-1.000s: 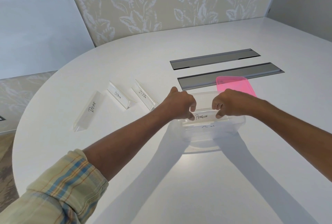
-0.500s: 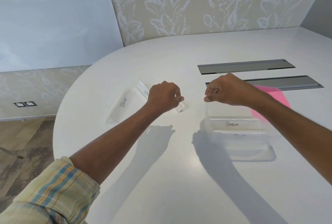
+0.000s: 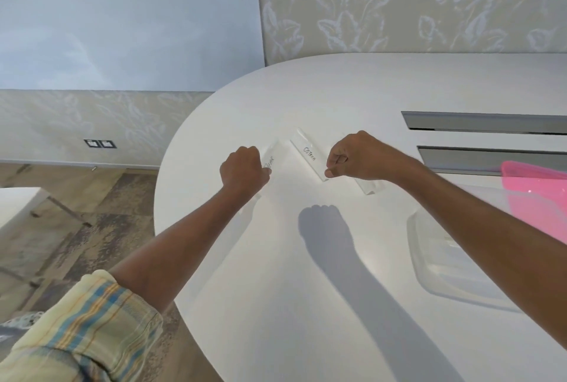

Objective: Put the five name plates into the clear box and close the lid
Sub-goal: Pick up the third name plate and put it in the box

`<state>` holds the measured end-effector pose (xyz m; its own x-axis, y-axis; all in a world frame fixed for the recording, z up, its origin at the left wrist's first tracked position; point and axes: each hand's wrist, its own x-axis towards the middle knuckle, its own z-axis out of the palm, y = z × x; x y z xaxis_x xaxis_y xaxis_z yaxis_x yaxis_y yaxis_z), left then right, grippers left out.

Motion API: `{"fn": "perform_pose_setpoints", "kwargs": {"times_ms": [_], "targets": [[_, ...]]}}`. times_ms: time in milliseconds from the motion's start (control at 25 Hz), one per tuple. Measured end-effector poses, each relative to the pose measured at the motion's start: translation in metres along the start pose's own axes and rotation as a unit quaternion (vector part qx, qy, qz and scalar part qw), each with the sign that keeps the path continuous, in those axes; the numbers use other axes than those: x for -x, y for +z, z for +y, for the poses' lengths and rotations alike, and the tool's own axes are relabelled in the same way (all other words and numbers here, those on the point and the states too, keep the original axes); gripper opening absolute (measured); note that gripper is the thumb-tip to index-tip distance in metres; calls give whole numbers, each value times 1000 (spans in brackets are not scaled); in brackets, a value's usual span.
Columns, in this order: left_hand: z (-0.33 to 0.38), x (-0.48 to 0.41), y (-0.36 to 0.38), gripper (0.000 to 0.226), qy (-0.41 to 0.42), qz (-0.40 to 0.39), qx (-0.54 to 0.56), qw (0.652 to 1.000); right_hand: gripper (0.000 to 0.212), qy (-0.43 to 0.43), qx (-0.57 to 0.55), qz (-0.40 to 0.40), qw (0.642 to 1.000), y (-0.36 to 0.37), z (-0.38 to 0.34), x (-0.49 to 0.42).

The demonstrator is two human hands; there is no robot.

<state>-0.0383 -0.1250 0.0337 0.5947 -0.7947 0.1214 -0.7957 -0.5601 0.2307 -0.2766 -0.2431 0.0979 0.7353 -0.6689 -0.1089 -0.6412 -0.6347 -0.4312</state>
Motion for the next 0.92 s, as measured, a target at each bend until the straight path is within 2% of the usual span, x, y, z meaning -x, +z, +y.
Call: {"fn": "perform_pose_setpoints", "kwargs": {"times_ms": [200,360,640,920], "targets": [[-32,-11,14,47,-36,-56,24,998,18,-5,2,-11,1000,25,-19,-44],[-34,-14,25,52,-32,-81,35,996,19,3,-5,-23,1000,44,-21,-75],[-38,-18,43,47,0,-114,25,993,40,8,0,-24,1000,75,-21,-127],[-48,-22,41,32,15,-114,20,993,64,-35,95,22,995,95,-23,-161]]}}
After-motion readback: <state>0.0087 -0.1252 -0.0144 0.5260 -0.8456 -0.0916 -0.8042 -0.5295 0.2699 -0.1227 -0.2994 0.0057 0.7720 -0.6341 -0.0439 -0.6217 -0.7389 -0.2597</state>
